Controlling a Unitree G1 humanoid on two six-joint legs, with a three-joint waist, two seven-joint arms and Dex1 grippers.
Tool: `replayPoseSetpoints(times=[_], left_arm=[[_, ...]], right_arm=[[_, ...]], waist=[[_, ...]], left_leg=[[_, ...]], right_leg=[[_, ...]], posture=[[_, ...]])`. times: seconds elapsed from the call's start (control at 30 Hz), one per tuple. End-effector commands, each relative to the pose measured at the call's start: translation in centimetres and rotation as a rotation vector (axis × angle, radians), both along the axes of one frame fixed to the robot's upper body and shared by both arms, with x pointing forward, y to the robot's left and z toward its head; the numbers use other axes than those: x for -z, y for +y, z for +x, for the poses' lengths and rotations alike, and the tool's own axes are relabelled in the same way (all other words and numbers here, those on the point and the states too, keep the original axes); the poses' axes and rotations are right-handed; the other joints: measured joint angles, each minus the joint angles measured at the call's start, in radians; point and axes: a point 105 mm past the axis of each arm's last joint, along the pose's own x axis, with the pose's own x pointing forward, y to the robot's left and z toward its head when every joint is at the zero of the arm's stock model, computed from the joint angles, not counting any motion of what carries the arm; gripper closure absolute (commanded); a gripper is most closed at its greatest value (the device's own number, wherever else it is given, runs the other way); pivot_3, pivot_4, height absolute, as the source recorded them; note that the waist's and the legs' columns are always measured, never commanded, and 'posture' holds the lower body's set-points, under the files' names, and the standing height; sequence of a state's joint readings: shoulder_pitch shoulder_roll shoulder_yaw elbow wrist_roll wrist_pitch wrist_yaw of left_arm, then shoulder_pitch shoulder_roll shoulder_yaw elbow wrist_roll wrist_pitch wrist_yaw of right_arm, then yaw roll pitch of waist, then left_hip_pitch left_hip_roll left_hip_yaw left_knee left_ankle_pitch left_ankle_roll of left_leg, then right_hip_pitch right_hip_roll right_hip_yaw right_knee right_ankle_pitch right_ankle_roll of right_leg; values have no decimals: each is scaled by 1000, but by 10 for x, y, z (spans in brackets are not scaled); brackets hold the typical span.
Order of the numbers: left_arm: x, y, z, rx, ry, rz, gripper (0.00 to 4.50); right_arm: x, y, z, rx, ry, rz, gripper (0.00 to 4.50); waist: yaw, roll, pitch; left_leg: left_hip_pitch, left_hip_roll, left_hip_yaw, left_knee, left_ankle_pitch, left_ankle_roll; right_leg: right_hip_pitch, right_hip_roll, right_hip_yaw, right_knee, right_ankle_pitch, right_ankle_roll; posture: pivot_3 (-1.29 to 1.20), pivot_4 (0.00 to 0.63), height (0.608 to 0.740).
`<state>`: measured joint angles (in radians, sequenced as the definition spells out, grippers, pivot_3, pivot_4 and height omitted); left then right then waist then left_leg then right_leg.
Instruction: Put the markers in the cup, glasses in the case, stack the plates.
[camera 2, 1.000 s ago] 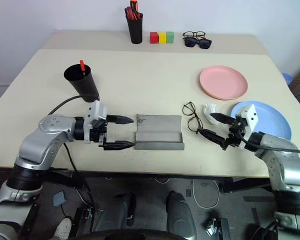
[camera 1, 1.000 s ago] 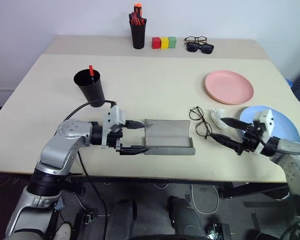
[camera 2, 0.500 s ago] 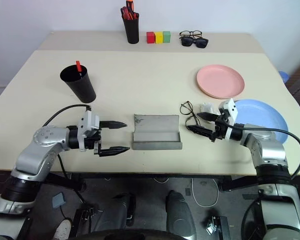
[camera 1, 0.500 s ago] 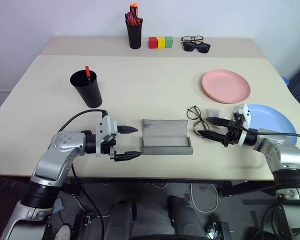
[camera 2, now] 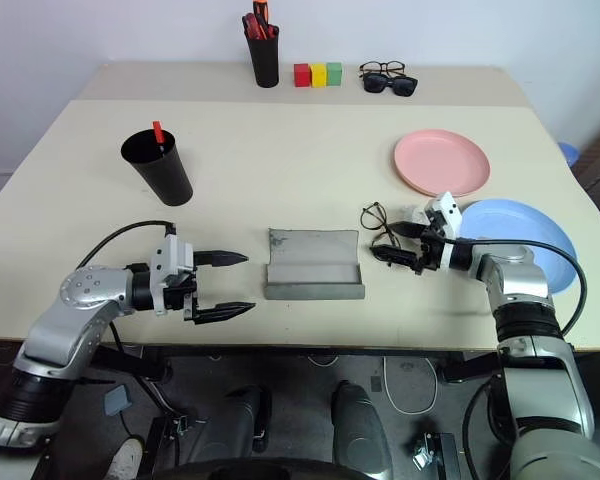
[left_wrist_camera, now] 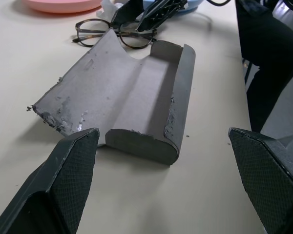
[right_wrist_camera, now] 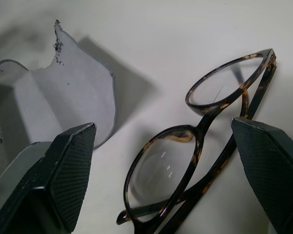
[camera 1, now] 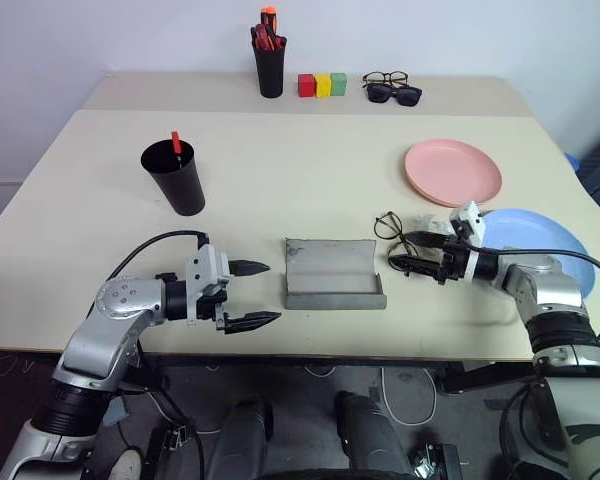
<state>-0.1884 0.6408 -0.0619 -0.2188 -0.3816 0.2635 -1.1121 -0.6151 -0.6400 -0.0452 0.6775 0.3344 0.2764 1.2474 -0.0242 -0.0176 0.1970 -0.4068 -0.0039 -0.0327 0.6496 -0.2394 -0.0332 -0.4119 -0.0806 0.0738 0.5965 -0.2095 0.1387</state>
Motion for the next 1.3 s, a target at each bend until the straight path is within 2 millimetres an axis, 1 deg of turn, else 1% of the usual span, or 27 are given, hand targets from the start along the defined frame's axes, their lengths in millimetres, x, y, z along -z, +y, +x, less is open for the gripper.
replayPoseSetpoints(times=[0.03, 0.1, 0.13, 0.17, 0.23, 0.27, 0.4, 0.73, 0.93, 1.13, 1.3], left_arm=[[-10, 0, -3, -10, -46, -19, 103], [-9, 0, -4, -18, -46, -21, 103], [-8, 0, -4, -22, -45, -22, 103], [-8, 0, -4, -27, -45, -23, 103], [-7, 1, -5, -34, -46, -24, 103], [-7, 1, -5, -38, -47, -23, 103], [-5, 0, -5, -46, -48, -24, 103], [-4, -4, -4, -47, -55, -33, 103], [-3, -6, -4, -40, -54, -35, 103], [-4, -8, -4, -35, -55, -36, 103], [-4, -8, -5, -37, -54, -37, 103]], right_arm=[[-11, 6, 7, -27, -38, 5, 1231], [-11, 7, 8, -32, -36, 5, 2291], [-11, 8, 9, -36, -35, 5, 2640], [-11, 9, 10, -38, -34, 4, 3195], [-10, 10, 11, -42, -32, 1, 4139], [-10, 10, 11, -43, -33, 0, 4442], [-9, 10, 11, -48, -33, -10, 4442], [-11, 2, 5, -62, -29, -39, 4442], [-13, -2, -3, -98, 27, -51, 4442], [-8, -6, -7, -102, 71, -70, 4442], [-4, -5, -13, -124, 132, -61, 4442]], waist=[[-4, 0, 0], [-12, 0, 0], [-13, 0, 0], [-15, 0, 0], [-20, 0, 0], [-20, 0, 0], [-21, 0, 0], [-20, 0, 0], [-20, 0, 0], [-21, 0, 0], [-20, 0, 0]], left_leg=[[0, 0, 0, 0, 0, 0], [0, 0, 0, 0, 0, 0], [0, 0, 0, 0, 0, 0], [0, 0, 0, 0, 0, 0], [0, 0, 0, 0, 0, 0], [0, 0, 0, 0, 0, 0], [0, 0, 0, 0, 0, 0], [0, 0, 0, 0, 0, 0], [0, 0, 0, 0, 0, 0], [1, 0, 0, 0, 0, 0], [1, 0, 0, 0, 0, 0]], right_leg=[[0, 0, 0, 0, 0, 0], [0, 0, 0, 0, 0, 0], [0, 0, 0, 0, 0, 0], [0, 0, 0, 0, 0, 0], [0, 0, 0, 1, 0, 0], [0, 0, 0, 1, 0, 0], [0, 0, 0, 1, 0, 0], [0, 0, 0, 1, 0, 0], [0, 0, 0, 1, 0, 0], [0, 0, 0, 1, 0, 0], [0, 0, 0, 1, 0, 0]], posture=[[0, 150, 740], [0, 150, 740], [0, 150, 740], [0, 150, 740], [0, 150, 740], [0, 150, 740], [0, 150, 740], [0, 150, 740], [0, 150, 740], [0, 150, 740], [0, 150, 740]])
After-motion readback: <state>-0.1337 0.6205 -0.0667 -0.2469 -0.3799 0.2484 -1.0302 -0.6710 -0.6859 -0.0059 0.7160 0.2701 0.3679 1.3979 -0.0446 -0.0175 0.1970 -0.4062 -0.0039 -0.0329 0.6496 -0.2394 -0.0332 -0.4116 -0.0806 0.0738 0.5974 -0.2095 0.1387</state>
